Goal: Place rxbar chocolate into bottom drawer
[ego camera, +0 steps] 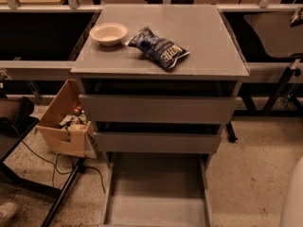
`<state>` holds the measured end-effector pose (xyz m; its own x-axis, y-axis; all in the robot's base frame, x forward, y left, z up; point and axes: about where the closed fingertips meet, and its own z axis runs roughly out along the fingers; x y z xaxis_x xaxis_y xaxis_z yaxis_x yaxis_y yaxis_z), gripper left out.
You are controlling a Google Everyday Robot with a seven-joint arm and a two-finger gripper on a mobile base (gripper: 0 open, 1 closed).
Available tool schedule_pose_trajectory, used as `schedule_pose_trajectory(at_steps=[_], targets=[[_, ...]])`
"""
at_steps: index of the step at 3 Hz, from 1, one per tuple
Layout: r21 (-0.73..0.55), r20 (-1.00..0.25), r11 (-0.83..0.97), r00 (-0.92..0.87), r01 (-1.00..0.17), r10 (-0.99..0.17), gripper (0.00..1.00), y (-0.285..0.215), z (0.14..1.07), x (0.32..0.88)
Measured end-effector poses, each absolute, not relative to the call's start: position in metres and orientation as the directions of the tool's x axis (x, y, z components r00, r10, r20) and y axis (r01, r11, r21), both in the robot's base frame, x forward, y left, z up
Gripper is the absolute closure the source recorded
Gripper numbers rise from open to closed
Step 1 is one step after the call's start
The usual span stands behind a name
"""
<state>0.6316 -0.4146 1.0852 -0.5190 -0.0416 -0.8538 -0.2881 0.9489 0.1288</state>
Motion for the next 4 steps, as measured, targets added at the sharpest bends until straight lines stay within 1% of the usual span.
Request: schedule_pose_trajectory(at_steps=[1, 2, 3, 4], targets=[[0.109, -0.804, 0.936, -0.584, -0.334, -0.114, 1.0, -0.406, 1.064, 0.619], [0.032, -0.729, 0.936, -0.649, -0.351, -0.219, 1.0, -0.417, 1.038, 0.598], [-0.057, -0.676, 0.947, -0.685, -0.316, -0.27, 1.0, -0.437, 1.018, 0.58], [-0.09, -0.606, 0.957, -0.747, -0.277, -0.273, 1.0, -0.456, 0.96, 0.56]])
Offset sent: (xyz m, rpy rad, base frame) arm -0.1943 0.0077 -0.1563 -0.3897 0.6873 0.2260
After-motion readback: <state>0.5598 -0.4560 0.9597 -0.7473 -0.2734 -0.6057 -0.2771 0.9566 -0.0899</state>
